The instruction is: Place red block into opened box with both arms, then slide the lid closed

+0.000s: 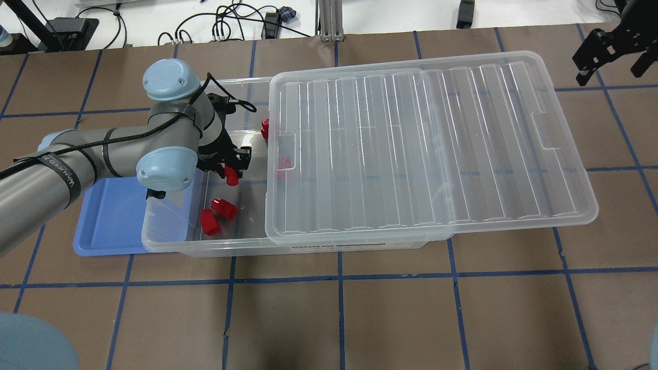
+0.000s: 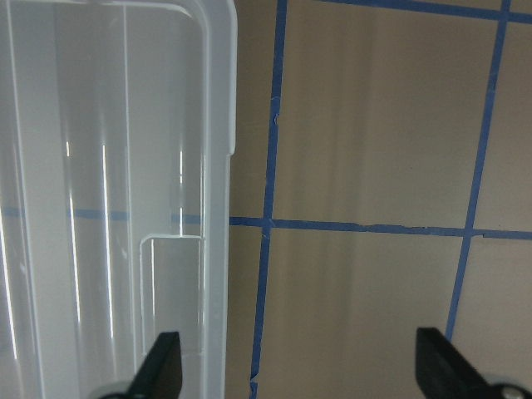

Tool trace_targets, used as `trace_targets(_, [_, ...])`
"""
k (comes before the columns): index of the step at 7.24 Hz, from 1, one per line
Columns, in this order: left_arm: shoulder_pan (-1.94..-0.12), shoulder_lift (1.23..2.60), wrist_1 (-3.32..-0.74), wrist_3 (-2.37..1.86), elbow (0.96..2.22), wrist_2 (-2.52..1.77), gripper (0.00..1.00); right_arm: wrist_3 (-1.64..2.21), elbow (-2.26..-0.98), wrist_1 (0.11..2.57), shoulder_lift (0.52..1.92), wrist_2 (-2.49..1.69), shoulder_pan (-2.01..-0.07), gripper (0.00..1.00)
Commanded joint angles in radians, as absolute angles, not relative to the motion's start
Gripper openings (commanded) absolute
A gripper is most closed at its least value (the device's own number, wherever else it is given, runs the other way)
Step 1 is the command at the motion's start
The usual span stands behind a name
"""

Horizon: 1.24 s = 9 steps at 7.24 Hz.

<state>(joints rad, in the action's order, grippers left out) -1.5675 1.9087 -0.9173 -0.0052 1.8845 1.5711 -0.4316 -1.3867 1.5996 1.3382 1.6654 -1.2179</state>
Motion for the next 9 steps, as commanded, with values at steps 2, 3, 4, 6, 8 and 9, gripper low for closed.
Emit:
trace_targets(2, [-1.551, 1.905, -0.923, -0.005, 1.795, 1.572, 1.00, -0.431, -1.385, 1.586, 1.338, 1.671, -1.218, 1.00])
trace_targets(3, [-1.557, 1.887, -0.989, -0.005, 1.767, 1.572, 1.00, -0.431, -1.385, 1.586, 1.336, 1.671, -1.218, 1.00])
trace_targets(4, [-1.565, 1.864, -1.053, -0.006, 1.744, 1.571, 1.00, -0.433, -1.393, 1.586, 1.336, 1.671, -1.218, 1.00])
trace_targets(6, [-1.569, 1.800, -1.284, -0.015, 1.624, 1.577, 1.00, -0.436, -1.401, 1.594, 1.332, 1.671, -1.216, 1.00])
trace_targets(8, [-1.584, 1.725, -1.486, -0.015, 1.514, 1.574, 1.00, -0.436, -1.407, 1.603, 1.290, 1.675, -1.212, 1.00])
trace_targets(9, [-1.586, 1.677, -1.491, -0.006, 1.502, 1.577, 1.00, -0.434, -1.408, 1.606, 1.279, 1.675, -1.209, 1.00])
